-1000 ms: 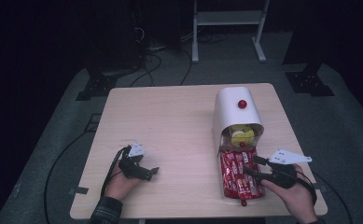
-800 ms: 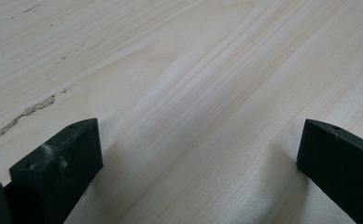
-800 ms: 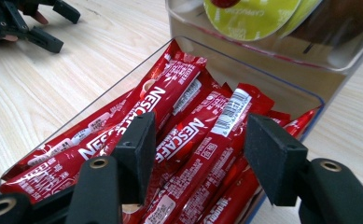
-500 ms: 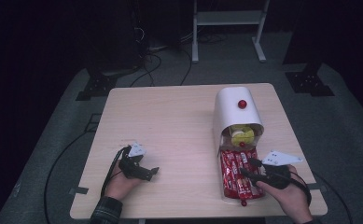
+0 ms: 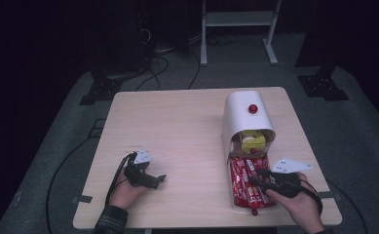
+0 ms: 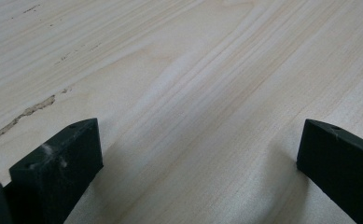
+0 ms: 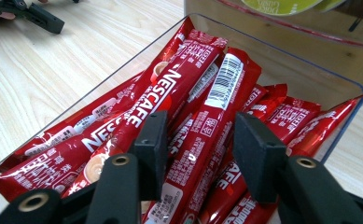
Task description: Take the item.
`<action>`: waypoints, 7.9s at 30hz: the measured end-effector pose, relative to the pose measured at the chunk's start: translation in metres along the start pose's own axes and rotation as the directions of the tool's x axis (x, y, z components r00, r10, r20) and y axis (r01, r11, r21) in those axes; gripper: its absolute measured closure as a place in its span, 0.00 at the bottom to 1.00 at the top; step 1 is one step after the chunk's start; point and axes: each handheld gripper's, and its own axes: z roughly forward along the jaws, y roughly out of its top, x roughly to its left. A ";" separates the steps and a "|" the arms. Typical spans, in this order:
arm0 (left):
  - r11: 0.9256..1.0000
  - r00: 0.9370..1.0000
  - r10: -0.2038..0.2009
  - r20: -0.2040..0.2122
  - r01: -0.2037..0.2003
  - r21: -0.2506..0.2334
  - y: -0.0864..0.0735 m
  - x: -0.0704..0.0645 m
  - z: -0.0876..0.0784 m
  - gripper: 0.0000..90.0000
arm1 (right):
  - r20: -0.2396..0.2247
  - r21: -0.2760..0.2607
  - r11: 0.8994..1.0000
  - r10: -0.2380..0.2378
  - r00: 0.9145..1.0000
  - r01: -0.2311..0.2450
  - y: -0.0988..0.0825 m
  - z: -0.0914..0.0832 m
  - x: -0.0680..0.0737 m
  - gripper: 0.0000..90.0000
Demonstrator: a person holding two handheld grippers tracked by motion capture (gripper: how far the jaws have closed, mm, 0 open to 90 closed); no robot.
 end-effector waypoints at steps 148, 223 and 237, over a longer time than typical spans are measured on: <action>1.000 1.000 0.000 -0.001 0.000 -0.003 0.000 0.000 0.000 0.00 | 0.177 0.051 0.973 0.214 0.961 -0.226 -0.028 0.000 -0.075 0.91; 1.000 1.000 -0.001 -0.001 0.001 -0.003 0.000 0.000 0.000 0.00 | 0.330 0.070 0.972 0.191 0.925 -0.226 -0.053 -0.011 -0.114 0.23; 1.000 1.000 0.000 -0.001 0.000 -0.003 0.000 0.000 0.000 0.00 | 0.349 0.065 0.968 0.204 0.915 -0.241 -0.063 -0.009 -0.122 0.18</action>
